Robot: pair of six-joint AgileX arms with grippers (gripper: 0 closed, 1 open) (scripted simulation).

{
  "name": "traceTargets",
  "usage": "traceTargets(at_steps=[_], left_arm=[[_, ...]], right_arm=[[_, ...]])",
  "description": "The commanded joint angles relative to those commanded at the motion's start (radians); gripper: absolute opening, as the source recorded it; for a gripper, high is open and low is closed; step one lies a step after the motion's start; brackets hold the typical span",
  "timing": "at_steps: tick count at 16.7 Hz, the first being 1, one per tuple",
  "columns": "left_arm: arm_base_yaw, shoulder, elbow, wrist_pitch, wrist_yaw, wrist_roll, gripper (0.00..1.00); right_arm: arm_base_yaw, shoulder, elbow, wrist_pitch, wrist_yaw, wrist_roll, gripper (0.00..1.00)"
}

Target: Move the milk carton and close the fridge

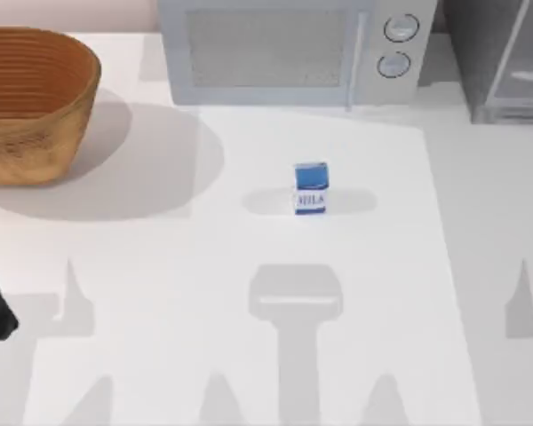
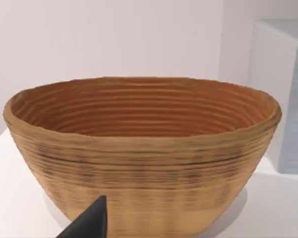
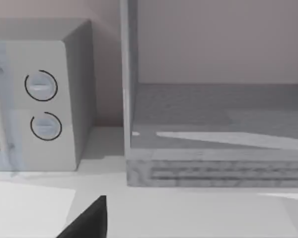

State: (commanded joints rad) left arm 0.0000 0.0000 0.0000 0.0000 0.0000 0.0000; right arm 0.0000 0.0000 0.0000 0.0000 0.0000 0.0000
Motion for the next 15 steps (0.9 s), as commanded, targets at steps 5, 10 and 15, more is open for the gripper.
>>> traceTargets(at_steps=[5, 10, 15], left_arm=[[0.000, 0.000, 0.000, 0.000, 0.000, 0.000, 1.00], [0.000, 0.000, 0.000, 0.000, 0.000, 0.000, 1.00], [0.000, 0.000, 0.000, 0.000, 0.000, 0.000, 1.00]], right_arm=[[0.068, 0.062, 0.007, 0.063, 0.068, -0.002, 1.00], [0.344, 0.279, 0.030, 0.297, 0.346, -0.005, 1.00], [0.678, 0.543, 0.039, 0.557, 0.681, 0.002, 1.00]])
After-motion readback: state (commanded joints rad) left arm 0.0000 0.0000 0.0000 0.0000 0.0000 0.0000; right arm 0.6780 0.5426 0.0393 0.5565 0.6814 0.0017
